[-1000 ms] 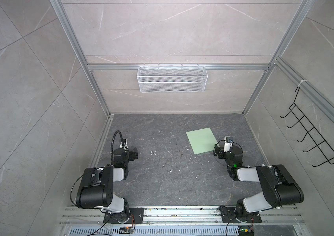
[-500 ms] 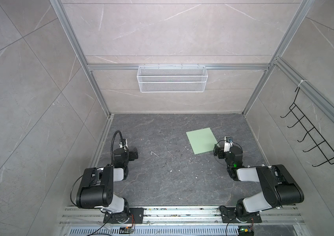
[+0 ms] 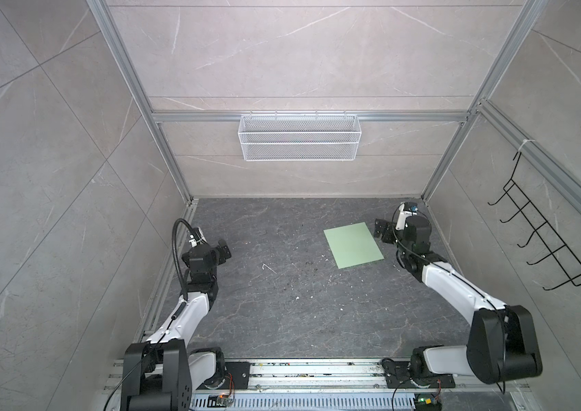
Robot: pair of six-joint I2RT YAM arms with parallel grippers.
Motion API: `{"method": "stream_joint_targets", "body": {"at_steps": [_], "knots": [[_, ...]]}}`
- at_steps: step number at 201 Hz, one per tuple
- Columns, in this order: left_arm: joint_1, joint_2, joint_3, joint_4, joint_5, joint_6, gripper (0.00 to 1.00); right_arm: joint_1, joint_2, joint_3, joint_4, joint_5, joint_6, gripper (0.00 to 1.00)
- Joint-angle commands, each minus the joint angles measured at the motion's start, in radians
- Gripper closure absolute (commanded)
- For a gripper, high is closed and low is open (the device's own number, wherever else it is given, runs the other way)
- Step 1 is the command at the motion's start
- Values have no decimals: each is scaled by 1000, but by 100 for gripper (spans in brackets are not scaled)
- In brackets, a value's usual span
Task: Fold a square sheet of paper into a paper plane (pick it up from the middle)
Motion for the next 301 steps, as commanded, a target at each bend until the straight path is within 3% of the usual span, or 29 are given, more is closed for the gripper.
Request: {"method": "stream_joint_targets", "body": {"at_steps": [1,31,58,138,183,215,245,268,301], "knots": [[-6,9,86,-233,126,-241,0,22,163,115,-273,-176,151,2],[-7,86,135,-231,374,-361,0,51,333,270,-328,-261,196,3],[-21,171,181,-238,482,-407,0,60,448,367,-393,-263,226,6],[-68,277,244,-268,553,-425,0,80,576,408,-489,-277,297,7],[-94,314,290,-332,568,-409,0,160,539,313,-505,-301,348,9],[-124,331,318,-411,569,-386,0,333,462,198,-491,-274,434,9],[-182,343,337,-471,580,-408,0,493,389,75,-405,-272,618,10],[-267,351,343,-498,577,-438,1,510,291,25,-291,-311,689,10],[-424,405,398,-552,564,-495,3,456,192,80,-398,-268,598,10]]}}
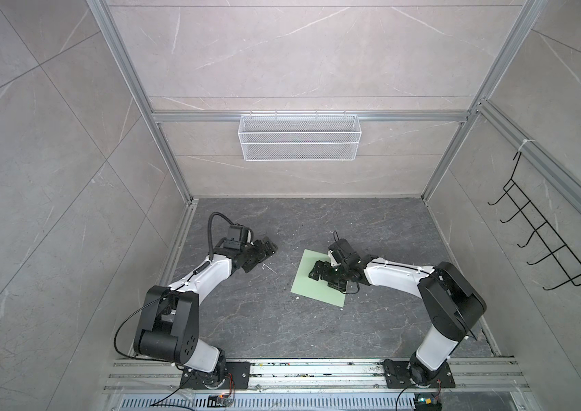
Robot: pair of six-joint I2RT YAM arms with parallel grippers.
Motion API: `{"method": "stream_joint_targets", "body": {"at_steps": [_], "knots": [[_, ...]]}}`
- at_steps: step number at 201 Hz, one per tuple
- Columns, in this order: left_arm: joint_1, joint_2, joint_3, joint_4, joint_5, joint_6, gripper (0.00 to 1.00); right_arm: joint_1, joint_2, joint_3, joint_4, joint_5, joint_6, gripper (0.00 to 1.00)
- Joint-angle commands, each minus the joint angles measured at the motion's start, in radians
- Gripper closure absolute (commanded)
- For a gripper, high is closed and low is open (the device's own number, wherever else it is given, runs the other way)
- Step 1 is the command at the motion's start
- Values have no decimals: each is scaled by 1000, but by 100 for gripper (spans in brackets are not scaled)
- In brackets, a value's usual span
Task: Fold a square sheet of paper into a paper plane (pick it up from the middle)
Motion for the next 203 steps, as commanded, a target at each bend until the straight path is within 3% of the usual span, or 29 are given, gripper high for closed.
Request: {"method": "stream_joint_targets", "body": {"at_steps": [1,20,41,88,203], "knots": [[-98,38,60,-57,11,-50,3,-54,-75,31,-70,27,-6,10],[-182,104,115,-65,34,-28,7,-107,-80,-25,-72,8,-16,13],[-243,197,199,-93,52,37,12,-164,-75,-84,-34,-37,-11,22],[-343,408,465,-302,15,201,19,-207,-32,-101,-21,-68,-40,42],[-348,549,517,-293,69,167,19,-226,46,-102,-9,-91,-71,48]]}}
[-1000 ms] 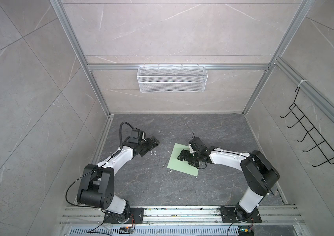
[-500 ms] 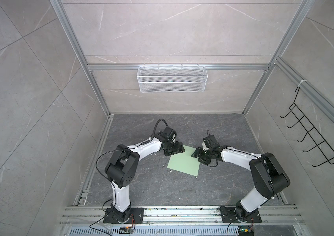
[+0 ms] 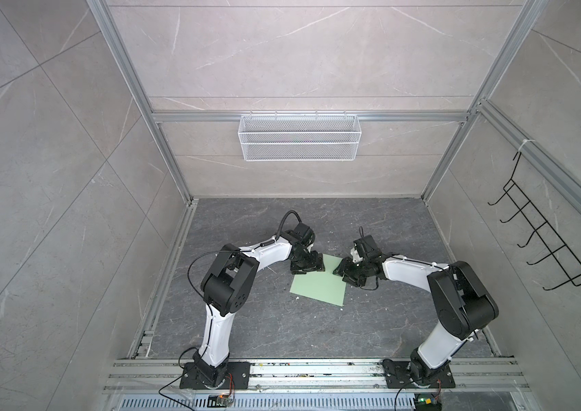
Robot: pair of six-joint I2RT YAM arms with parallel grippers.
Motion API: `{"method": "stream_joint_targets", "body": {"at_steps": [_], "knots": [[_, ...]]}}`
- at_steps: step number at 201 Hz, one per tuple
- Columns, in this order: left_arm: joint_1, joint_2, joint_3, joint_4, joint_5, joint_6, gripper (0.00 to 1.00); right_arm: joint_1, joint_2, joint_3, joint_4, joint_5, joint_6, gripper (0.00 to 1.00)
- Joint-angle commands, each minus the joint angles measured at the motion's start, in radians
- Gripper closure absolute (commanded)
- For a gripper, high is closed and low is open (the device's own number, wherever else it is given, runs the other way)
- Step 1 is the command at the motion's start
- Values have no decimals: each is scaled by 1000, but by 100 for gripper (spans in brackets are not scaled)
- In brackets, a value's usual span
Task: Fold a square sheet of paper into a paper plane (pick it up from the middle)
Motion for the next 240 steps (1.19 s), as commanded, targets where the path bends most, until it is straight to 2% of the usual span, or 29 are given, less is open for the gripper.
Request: {"method": "stream_joint_targets", "body": {"at_steps": [1,37,92,154,175,197,220,240], "knots": [[3,25,12,-19,30,-11,19,-3,48,-12,-17,3,-23,48],[11,17,-24,22,56,-43,17,-4,71,-10,33,-43,-41,48],[69,-18,-138,181,180,-120,16,-4,114,7,120,-118,-52,48],[81,-20,-163,270,251,-144,18,-2,190,29,239,-230,-36,51],[84,-22,-166,320,288,-160,24,0,213,32,272,-267,-26,51],[91,-30,-174,368,313,-170,35,-2,198,20,300,-276,-28,52],[116,-60,-223,509,389,-217,51,-27,120,-41,390,-273,-13,51],[143,-106,-280,655,453,-267,57,-77,22,-123,518,-289,14,49]]}}
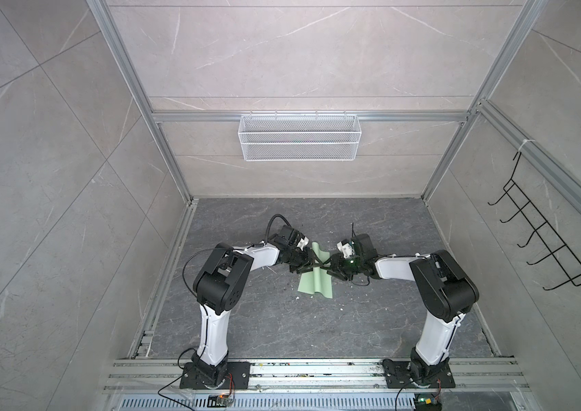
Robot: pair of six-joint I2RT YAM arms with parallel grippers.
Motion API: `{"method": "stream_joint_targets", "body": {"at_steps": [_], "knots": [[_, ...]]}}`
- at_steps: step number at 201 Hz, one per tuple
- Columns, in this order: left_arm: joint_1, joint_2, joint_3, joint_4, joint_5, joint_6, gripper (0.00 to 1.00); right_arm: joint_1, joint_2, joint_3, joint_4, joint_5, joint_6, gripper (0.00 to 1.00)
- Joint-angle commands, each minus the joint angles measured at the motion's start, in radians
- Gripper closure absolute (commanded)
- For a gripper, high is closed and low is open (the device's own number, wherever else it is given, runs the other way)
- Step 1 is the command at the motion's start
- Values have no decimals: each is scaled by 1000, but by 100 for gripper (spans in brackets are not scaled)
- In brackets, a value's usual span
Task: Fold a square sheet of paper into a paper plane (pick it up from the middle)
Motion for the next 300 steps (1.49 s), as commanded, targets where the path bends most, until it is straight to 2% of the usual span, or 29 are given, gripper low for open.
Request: {"method": "stream_joint_targets", "body": {"at_steps": [1,35,70,91,126,147,178,202,239,259,277,300], "knots": [[35,-75,-50,201,118,-73,57,-53,-107,-86,132,-12,33,49],[78,-129,-123,373,211,-148,60,-95,-210,-121,145,-40,-8,37],[101,-139,-159,515,303,-236,60,-96,-178,-96,180,-150,-13,31],[104,-145,-162,522,315,-237,60,-94,-154,-85,238,-224,16,27],[105,-118,-151,515,336,-240,60,-92,-128,-72,301,-292,48,27],[106,-108,-148,513,351,-233,60,-92,-125,-67,297,-298,42,34],[108,-103,-133,420,373,-171,61,-93,-119,-59,298,-307,32,48],[112,-106,-122,317,373,-103,61,-93,-122,-61,306,-303,28,53],[117,-98,-117,298,372,-91,61,-92,-130,-74,334,-308,33,61],[118,-90,-113,297,371,-92,62,-92,-134,-79,333,-303,27,70],[119,-87,-112,291,363,-92,61,-92,-133,-69,289,-290,4,84],[124,-94,-127,277,321,-91,56,-68,-133,-48,208,-237,-35,92]]}}
